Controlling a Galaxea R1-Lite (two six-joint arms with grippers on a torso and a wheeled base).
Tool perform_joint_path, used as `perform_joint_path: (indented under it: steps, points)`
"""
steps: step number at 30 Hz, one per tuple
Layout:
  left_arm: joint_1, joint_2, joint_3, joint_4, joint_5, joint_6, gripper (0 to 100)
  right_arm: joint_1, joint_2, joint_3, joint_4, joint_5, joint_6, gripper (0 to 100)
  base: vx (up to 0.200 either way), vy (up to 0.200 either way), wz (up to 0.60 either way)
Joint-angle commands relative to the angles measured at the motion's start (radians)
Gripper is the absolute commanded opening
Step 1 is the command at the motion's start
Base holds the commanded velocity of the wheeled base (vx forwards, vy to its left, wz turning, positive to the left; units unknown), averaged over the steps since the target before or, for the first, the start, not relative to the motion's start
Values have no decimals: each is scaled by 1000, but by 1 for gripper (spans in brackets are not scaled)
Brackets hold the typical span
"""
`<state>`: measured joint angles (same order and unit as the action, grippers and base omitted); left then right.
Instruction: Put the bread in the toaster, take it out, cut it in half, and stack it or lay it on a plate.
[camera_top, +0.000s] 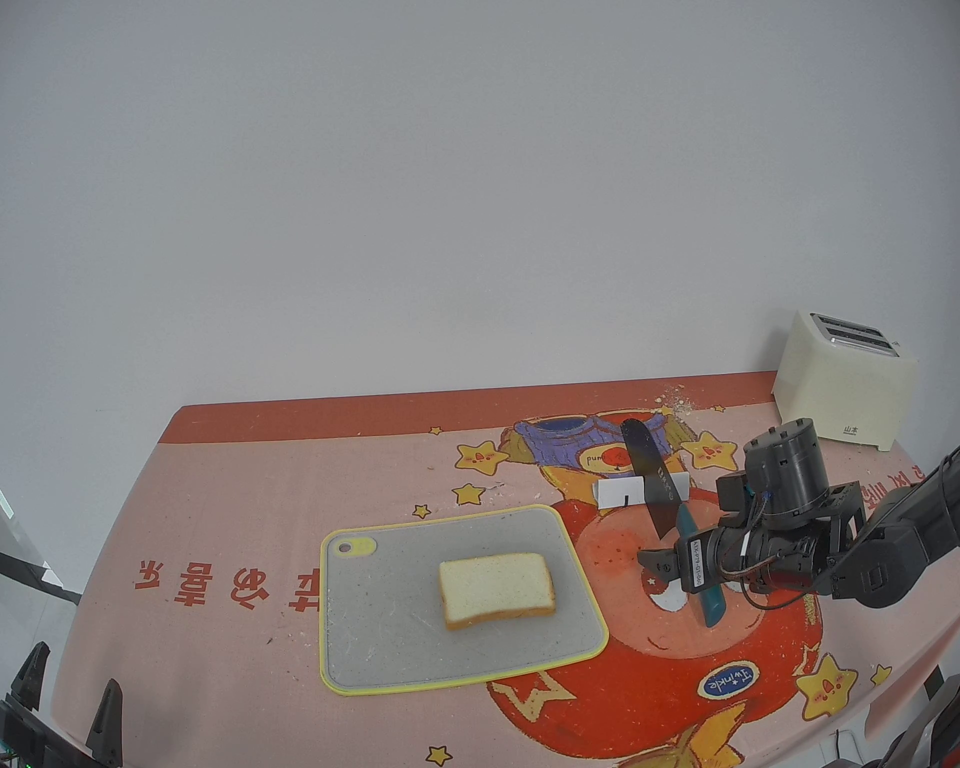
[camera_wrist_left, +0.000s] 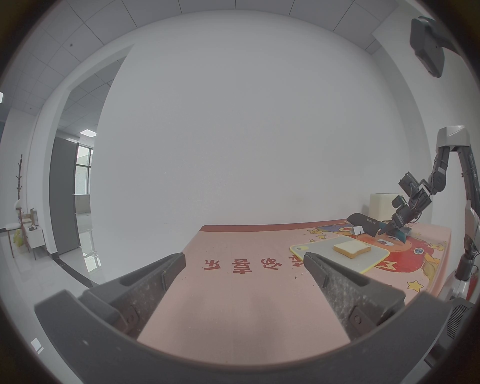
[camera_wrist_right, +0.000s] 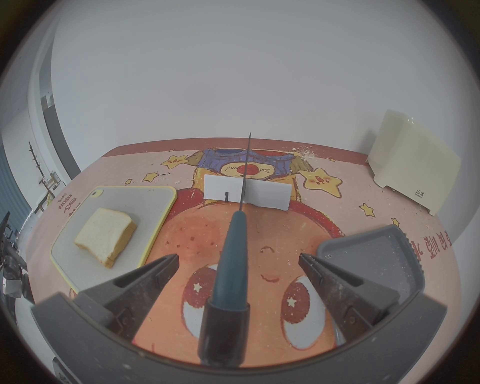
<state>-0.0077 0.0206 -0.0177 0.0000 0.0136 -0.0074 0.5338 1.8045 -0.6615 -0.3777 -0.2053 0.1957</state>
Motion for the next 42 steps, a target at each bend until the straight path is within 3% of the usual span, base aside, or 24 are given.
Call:
perform_joint_path:
  steps: [1,19,20,42]
  points:
    - [0,1,18,0,0,0,100,0,12,-3,0,0,1,100,0,0,0]
    - [0,1,18,0,0,0,100,0,24,-13,2,-6,-1,100,0,0,0]
    - [0,1,18,0,0,1,100,0,24,-13,2,-6,-1,0,0,0,0]
    - [0,1,18,0,0,0,100,-2,-5,-55,3,-9,-6,0,0,0,0]
